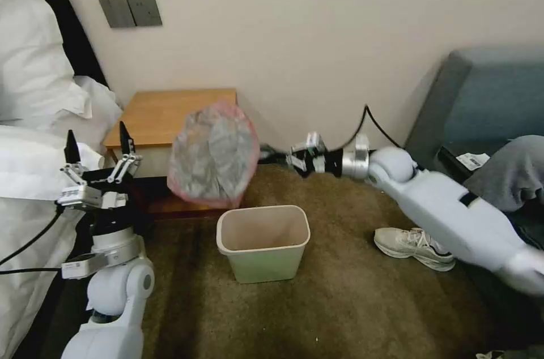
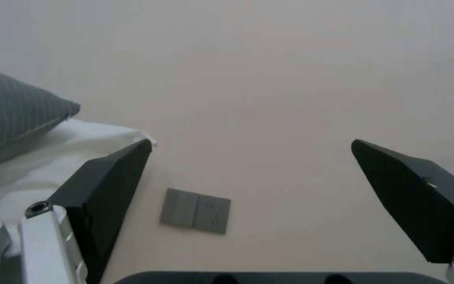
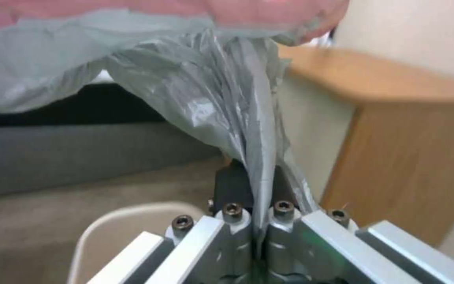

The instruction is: Pick up the garbage bag from the table and place it over the trash can.

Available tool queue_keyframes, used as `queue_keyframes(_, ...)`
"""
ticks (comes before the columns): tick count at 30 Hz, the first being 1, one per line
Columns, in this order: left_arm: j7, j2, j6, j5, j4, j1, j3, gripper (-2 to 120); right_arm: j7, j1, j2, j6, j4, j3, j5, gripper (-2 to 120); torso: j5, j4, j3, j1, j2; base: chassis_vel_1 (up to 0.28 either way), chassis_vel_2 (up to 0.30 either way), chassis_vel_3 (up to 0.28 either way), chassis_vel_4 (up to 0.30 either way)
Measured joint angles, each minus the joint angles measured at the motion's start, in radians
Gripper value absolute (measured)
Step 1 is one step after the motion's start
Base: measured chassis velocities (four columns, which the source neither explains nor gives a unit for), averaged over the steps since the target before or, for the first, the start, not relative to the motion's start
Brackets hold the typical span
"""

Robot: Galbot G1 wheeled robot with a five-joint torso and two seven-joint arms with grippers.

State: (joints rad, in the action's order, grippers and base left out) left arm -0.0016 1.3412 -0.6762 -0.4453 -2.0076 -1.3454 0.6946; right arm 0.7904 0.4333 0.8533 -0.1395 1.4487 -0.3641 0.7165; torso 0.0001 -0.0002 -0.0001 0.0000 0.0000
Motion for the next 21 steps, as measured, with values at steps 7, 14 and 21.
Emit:
queue_keyframes(7, -0.001, -0.003, 0.007, -0.010, -0.002, -0.002, 0.004, 96, 0.012, 0.087, 0.000, -0.018, 0.000, 0.010, -0.039, 0, 0.0000, 0.0000, 0.000, 0.000, 0.000, 0.000, 0.000, 0.000, 0.000)
queue_keyframes(14, -0.001, 0.011, 0.009, 0.008, 0.008, -0.005, -0.017, 96, 0.027, 0.110, 0.047, -0.040, -0.074, -0.004, -0.091, 0, -0.0002, 0.0002, 0.000, 0.000, 0.000, 0.000, 0.000, 0.000, 0.000)
queue_keyframes(21, 0.000, 0.014, 0.007, 0.016, 0.010, -0.011, -0.021, 96, 0.043, 0.094, 0.079, -0.052, -0.154, -0.034, -0.121, 0, -0.0001, 0.0002, 0.000, 0.000, 0.000, 0.000, 0.000, 0.000, 0.000)
